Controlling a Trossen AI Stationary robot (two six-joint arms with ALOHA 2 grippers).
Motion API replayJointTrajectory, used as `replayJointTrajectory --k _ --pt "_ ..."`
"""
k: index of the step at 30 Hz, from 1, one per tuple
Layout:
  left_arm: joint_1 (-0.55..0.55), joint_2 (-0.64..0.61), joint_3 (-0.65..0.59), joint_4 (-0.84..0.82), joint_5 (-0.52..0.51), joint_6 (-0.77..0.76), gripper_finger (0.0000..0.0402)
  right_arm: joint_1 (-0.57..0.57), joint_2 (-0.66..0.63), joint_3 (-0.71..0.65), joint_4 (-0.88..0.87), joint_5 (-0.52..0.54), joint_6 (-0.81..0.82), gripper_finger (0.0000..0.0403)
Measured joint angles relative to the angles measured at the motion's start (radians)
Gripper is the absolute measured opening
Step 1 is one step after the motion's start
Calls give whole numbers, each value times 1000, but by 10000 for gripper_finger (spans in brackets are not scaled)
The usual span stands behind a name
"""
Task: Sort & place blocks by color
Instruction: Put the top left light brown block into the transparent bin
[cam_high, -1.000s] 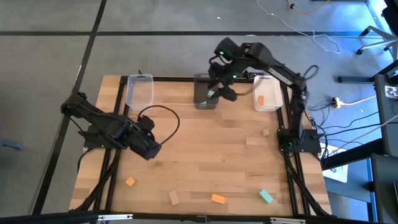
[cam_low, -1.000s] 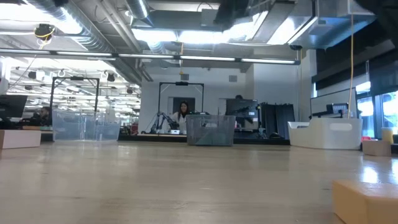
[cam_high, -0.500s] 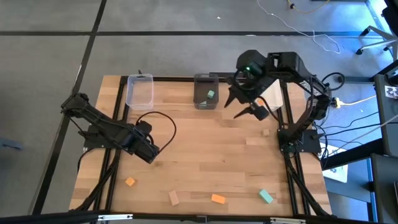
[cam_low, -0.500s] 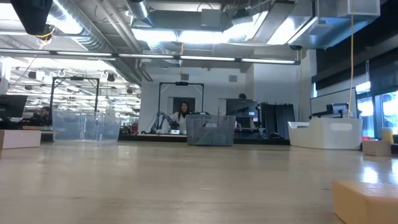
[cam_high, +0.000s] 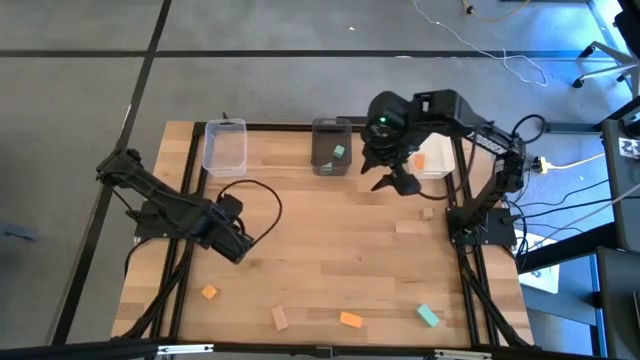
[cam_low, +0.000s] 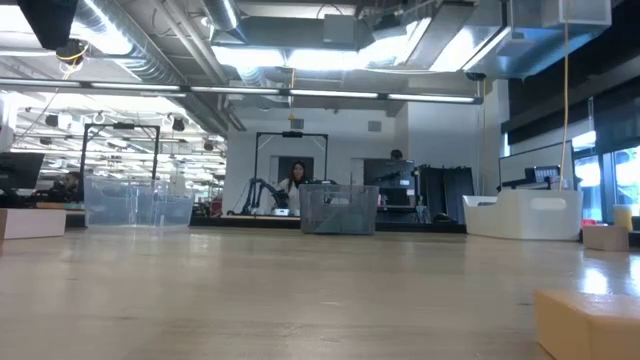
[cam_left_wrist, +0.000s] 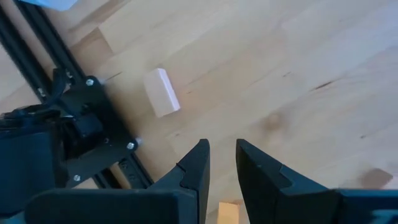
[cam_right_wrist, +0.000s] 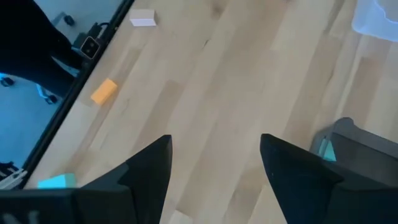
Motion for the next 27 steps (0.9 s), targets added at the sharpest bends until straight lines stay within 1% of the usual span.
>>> replayJointTrajectory --k 2,6,11,13,19,27 --pt "0 -2 0 0 0 -17 69 1 0 -23 30 15 33 245" --pt "0 -14 0 0 14 -66 69 0 -1 -70 78 66 47 245" --pt "0 -12 0 0 34 -80 69 0 0 -127 151 192 139 245" --pt "0 -12 0 0 38 -81 69 0 1 -144 160 232 141 245" --pt "0 -12 0 0 38 -98 69 0 1 -179 181 237 143 245" --pt "0 -12 0 0 38 -105 69 0 0 -180 198 237 142 245"
